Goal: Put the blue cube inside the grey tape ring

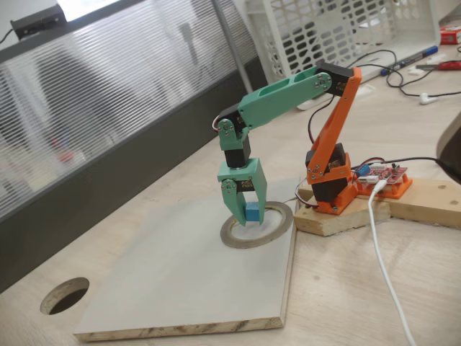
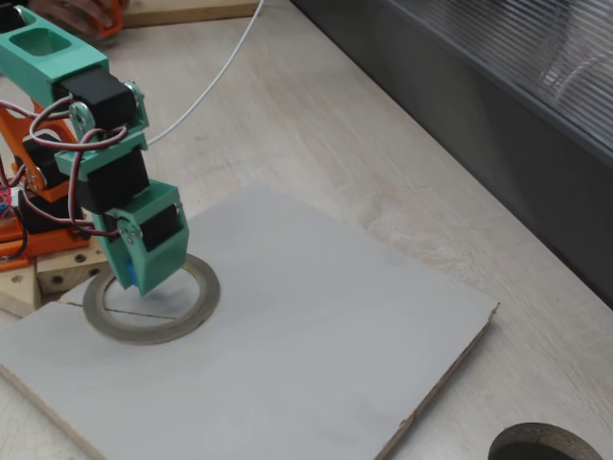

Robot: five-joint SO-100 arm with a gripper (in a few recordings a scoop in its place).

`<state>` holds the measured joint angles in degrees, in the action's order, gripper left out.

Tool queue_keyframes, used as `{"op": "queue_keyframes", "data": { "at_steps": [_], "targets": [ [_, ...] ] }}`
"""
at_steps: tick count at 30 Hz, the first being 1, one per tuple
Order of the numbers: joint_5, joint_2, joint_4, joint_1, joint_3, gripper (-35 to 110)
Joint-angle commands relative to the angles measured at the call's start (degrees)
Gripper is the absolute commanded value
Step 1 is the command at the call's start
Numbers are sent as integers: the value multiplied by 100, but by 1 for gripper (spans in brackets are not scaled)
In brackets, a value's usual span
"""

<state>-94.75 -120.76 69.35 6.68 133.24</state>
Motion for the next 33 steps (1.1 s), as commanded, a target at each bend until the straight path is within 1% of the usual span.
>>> {"op": "queue_keyframes", "data": {
  "at_steps": [1,33],
  "targets": [
    [-88,-105,53,70,26,6],
    [-97,-105,62,79,44,7]
  ]
}}
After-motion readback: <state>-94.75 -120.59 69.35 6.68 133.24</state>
